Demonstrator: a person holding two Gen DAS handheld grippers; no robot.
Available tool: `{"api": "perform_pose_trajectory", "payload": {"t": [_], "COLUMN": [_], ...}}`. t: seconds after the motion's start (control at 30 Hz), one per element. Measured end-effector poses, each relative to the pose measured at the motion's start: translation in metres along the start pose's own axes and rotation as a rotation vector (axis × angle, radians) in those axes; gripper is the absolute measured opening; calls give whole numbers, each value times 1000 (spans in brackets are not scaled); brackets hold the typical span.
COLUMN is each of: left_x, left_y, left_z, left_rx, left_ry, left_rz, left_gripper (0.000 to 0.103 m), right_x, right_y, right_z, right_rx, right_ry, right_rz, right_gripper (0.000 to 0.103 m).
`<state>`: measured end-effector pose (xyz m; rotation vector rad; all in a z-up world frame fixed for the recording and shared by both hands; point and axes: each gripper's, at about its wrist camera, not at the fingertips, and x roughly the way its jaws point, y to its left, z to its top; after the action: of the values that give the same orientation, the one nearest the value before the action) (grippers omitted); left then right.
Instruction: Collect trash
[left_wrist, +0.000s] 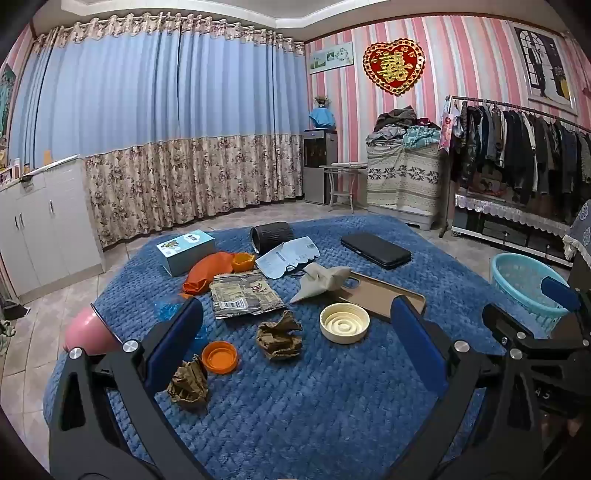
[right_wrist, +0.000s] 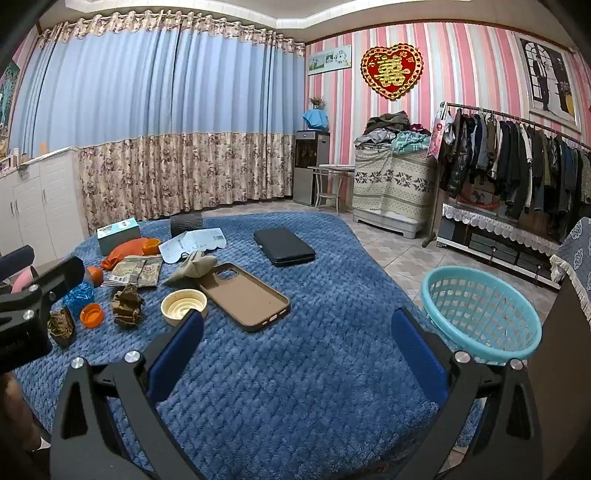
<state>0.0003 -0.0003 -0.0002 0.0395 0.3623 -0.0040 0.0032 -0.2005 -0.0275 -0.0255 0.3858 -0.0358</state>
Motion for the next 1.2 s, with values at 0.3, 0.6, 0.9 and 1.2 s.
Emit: {"api": "perform_pose_trajectory", "payload": {"t": [0.3, 0.6, 0.9, 1.2], "left_x": [0, 0, -1, 0], "left_y": [0, 0, 0, 0], "left_z": [0, 0, 0, 0], "left_rx": [3, 3, 4, 1], "left_ry": [-8, -6, -6, -7], "left_rz": [1, 1, 2, 1], "left_gripper": [98, 98, 98, 98], "right_x": [0, 0, 1, 1], "right_y": [-1, -1, -2, -2], "right_z": [0, 0, 0, -1], "right_rx": [6, 7, 7, 8], "right_ry": [-1, -1, -1, 0], "right_rz": [3, 3, 3, 4], "right_gripper": [99, 99, 99, 99]}}
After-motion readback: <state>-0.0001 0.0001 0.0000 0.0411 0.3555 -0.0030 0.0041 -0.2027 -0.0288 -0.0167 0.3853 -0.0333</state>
